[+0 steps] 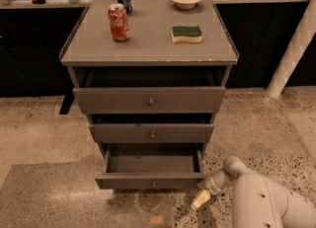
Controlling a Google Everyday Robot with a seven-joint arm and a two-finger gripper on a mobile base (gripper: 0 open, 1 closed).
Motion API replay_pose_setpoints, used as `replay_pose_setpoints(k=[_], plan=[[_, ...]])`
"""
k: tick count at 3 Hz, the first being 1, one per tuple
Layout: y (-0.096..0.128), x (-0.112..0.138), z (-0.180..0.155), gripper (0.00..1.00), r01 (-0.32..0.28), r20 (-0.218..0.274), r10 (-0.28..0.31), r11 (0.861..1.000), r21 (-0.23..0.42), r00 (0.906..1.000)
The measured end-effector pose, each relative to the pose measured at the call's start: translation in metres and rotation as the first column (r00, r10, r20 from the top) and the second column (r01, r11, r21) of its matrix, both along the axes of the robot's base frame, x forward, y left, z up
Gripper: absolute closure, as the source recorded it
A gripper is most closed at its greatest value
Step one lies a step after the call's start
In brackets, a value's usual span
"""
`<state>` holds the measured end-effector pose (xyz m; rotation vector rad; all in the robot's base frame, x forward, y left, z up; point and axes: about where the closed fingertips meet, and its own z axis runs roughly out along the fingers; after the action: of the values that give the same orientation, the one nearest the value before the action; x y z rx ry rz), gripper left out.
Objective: Close bottom drawer
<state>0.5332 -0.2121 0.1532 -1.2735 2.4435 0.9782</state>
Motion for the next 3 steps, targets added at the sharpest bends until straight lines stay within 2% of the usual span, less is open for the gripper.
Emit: replay_pose_setpoints(k=[1,2,3], plan=[[0.008,0.038,0.011,0.0,0.03,0.043,-0.03,1.0,0.001,0.9986],[0.012,0.079,0.023,0.0,0.1,0.081,-0.102,0.995,0.026,0.9915],[0.013,0.109,0.035,0.0,0.147,0.119,-0.152,0.988,0.052,0.9812]])
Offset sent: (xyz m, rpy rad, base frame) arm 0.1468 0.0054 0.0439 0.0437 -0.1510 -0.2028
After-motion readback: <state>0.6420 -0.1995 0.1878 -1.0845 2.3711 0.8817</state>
